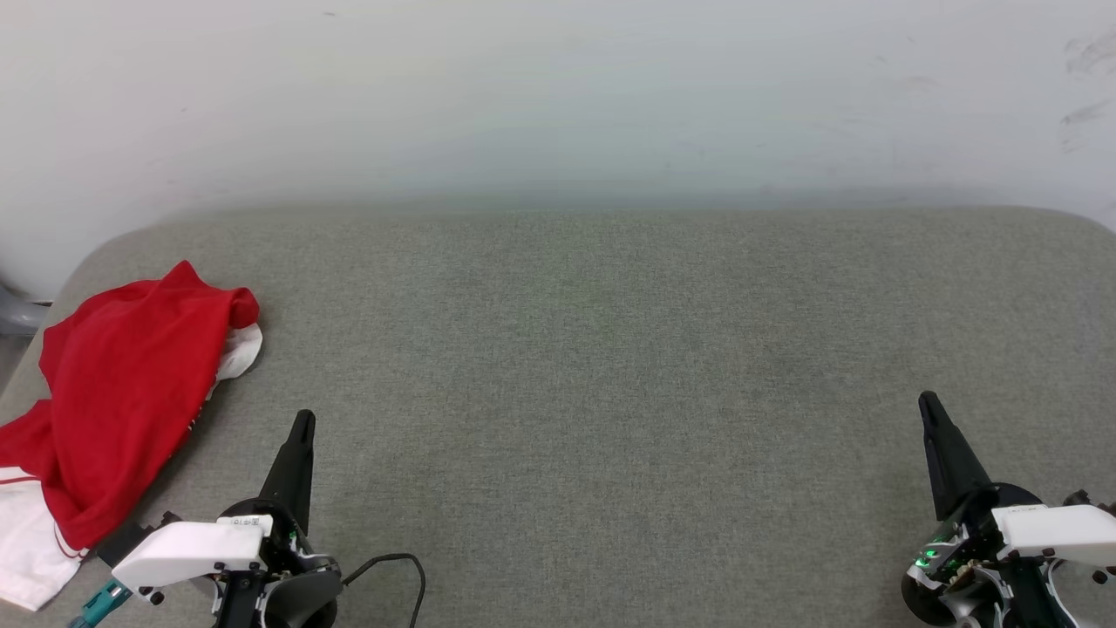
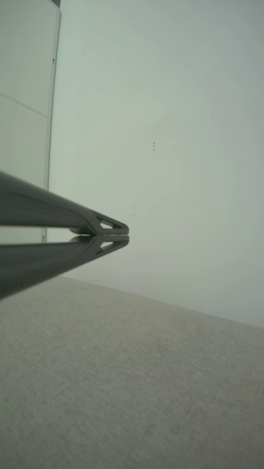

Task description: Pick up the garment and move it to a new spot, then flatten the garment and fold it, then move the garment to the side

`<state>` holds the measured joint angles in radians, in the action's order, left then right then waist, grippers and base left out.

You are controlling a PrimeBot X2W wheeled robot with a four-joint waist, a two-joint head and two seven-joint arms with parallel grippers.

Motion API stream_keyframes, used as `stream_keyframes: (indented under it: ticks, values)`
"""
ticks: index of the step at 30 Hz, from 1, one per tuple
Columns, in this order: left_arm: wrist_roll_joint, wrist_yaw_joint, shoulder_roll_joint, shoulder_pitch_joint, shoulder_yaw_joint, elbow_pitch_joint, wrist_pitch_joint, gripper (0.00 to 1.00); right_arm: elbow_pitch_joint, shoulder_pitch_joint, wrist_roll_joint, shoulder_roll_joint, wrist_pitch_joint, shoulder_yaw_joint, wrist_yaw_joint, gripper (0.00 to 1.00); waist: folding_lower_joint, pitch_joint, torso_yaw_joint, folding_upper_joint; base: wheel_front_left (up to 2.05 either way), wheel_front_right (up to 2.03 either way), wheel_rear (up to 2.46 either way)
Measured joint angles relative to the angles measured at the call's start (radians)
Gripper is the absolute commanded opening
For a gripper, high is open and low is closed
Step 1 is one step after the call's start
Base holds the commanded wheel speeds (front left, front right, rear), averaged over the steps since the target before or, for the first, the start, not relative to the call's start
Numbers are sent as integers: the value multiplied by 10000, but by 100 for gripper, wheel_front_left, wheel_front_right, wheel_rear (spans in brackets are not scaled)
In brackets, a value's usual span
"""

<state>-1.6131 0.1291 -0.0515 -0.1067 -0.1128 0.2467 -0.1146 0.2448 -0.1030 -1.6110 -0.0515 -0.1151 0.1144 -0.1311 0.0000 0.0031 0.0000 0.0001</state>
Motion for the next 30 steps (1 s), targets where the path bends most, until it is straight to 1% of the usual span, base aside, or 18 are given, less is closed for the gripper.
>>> stream_keyframes:
  ticks: [30]
  values:
    - [0, 0, 0, 0, -2, 0, 0, 0, 0, 0, 0, 0, 0, 0, 0, 0, 0, 0, 0, 0, 0, 0, 0]
